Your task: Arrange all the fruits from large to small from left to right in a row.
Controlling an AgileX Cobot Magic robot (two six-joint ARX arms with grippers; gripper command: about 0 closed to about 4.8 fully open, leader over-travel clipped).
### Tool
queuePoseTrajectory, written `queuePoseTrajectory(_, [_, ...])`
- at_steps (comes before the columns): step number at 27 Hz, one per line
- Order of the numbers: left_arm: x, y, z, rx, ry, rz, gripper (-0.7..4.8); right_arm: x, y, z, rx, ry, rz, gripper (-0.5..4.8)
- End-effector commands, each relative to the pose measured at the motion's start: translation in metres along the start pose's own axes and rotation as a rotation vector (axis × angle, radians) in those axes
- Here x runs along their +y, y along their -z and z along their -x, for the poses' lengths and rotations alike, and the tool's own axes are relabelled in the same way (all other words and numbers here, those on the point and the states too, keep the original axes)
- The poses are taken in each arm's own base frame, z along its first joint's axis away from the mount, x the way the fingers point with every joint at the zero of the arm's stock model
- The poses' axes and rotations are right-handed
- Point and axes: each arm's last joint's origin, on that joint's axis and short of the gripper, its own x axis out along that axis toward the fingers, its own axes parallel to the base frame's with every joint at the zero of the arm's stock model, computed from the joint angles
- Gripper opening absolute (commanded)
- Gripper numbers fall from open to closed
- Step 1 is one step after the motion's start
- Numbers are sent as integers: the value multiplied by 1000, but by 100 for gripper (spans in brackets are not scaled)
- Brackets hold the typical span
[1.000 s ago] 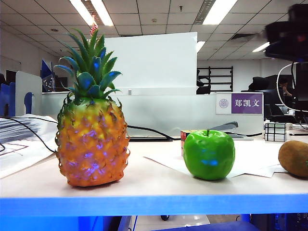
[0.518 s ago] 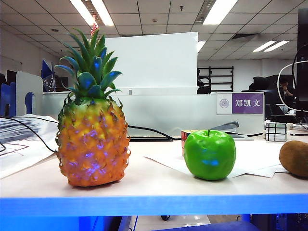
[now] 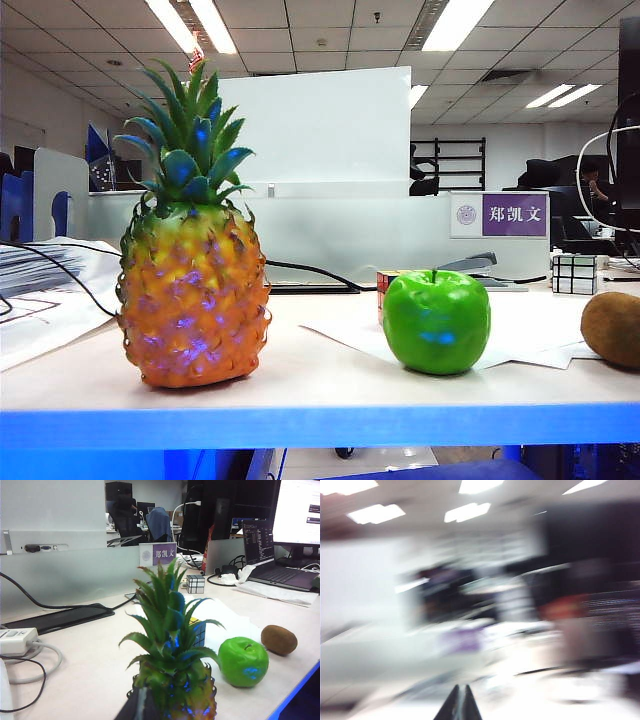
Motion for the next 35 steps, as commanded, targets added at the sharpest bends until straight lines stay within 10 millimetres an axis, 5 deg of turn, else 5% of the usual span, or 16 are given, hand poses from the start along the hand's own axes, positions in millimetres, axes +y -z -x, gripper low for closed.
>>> queuePoseTrajectory(1, [0,-1,0,-4,-1,-1,-6,7,9,2,113,-239,-28,-1])
queuePoseTrajectory(17, [0,-1,0,-2,0,0,-6,3,65,17,346,-96,-119,-1])
queuePoseTrajectory(35, [0,0,0,-2,0,1,-6,4,70,18,387,-56,-109,-1])
